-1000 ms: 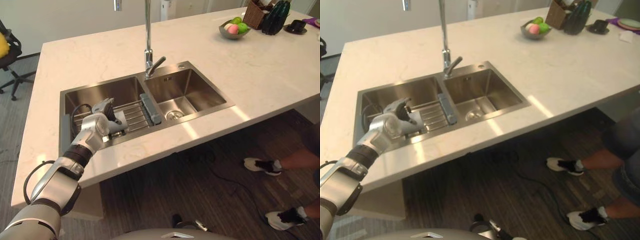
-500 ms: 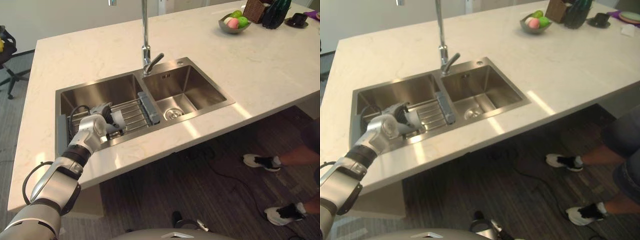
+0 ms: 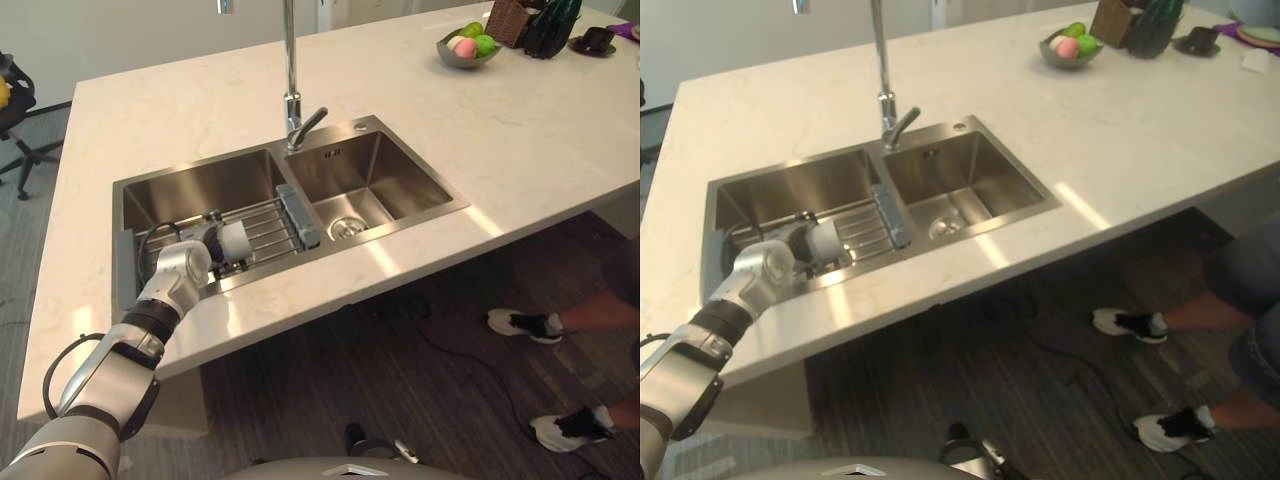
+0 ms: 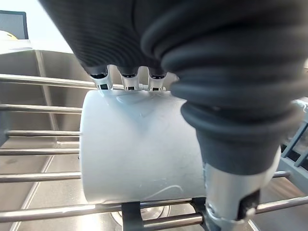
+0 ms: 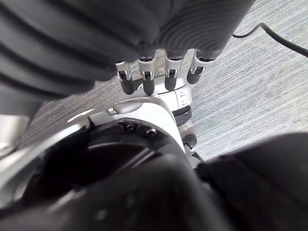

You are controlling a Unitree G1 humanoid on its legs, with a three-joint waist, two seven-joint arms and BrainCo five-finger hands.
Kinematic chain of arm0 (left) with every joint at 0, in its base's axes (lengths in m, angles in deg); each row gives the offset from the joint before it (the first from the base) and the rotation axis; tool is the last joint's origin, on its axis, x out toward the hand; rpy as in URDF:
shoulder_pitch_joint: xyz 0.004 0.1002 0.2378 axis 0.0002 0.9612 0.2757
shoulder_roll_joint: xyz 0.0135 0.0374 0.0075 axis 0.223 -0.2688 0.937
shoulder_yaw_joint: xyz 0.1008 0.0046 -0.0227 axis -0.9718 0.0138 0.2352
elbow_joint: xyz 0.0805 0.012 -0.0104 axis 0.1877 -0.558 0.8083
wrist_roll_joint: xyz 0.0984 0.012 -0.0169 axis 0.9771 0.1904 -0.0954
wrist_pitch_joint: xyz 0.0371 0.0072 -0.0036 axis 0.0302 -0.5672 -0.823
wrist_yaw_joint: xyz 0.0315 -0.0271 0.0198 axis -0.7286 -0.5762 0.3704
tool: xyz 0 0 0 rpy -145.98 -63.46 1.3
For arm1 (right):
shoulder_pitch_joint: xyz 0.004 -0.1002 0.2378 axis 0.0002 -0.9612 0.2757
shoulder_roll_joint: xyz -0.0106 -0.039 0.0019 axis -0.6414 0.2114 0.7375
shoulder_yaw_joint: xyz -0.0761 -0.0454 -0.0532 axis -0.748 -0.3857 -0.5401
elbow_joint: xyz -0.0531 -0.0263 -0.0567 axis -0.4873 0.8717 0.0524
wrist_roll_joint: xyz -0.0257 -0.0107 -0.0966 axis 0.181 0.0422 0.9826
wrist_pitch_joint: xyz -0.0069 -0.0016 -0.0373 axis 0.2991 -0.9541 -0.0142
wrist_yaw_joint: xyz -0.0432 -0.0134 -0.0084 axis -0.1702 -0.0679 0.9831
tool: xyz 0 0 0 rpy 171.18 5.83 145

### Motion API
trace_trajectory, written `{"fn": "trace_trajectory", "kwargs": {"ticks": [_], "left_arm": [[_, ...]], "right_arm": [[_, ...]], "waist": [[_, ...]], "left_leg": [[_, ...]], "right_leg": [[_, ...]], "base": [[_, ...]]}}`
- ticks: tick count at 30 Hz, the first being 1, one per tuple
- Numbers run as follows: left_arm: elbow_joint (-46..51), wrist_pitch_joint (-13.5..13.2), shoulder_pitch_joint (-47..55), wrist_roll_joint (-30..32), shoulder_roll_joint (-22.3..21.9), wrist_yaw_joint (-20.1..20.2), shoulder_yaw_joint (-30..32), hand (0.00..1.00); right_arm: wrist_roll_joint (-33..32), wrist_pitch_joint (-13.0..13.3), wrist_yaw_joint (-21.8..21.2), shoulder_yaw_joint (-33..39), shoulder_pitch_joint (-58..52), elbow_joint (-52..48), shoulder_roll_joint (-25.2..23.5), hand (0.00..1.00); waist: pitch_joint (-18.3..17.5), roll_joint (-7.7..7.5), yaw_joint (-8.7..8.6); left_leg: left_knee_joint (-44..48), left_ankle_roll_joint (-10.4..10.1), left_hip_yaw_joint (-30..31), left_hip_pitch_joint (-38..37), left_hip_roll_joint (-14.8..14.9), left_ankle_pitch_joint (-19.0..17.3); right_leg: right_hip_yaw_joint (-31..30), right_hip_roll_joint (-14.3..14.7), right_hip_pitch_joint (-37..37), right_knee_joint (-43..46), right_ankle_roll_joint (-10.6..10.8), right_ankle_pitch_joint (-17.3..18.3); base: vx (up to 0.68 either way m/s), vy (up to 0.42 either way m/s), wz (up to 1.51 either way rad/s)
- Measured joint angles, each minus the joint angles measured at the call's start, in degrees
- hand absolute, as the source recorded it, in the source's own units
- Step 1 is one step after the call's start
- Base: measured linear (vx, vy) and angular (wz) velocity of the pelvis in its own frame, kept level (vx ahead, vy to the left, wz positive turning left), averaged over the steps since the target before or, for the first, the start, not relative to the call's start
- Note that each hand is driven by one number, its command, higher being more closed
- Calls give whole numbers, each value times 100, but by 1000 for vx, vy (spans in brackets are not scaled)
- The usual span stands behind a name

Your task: Walk over to the sink, pick up the cup, carry it to the dishwasher, place the cup inside the dishwasher, then close the dishwasher door

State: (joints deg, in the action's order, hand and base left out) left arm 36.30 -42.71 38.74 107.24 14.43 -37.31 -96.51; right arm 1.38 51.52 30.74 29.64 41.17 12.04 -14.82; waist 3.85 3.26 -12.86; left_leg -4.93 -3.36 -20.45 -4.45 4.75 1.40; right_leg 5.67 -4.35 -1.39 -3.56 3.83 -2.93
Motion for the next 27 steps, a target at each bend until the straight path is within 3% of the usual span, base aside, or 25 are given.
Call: {"fn": "trace_trajectory", "kwargs": {"ticks": [27], "left_arm": [[-504, 49, 171, 235, -36, 88, 611, 0]], "right_arm": [[-18, -166, -13, -58, -1, -7, -5, 0]], "waist": [[5, -46, -46]], "left_leg": [[0, -33, -83, -68, 48, -23]], "right_leg": [[-54, 51, -31, -31, -1, -1]], "base": [[1, -2, -1]]}}
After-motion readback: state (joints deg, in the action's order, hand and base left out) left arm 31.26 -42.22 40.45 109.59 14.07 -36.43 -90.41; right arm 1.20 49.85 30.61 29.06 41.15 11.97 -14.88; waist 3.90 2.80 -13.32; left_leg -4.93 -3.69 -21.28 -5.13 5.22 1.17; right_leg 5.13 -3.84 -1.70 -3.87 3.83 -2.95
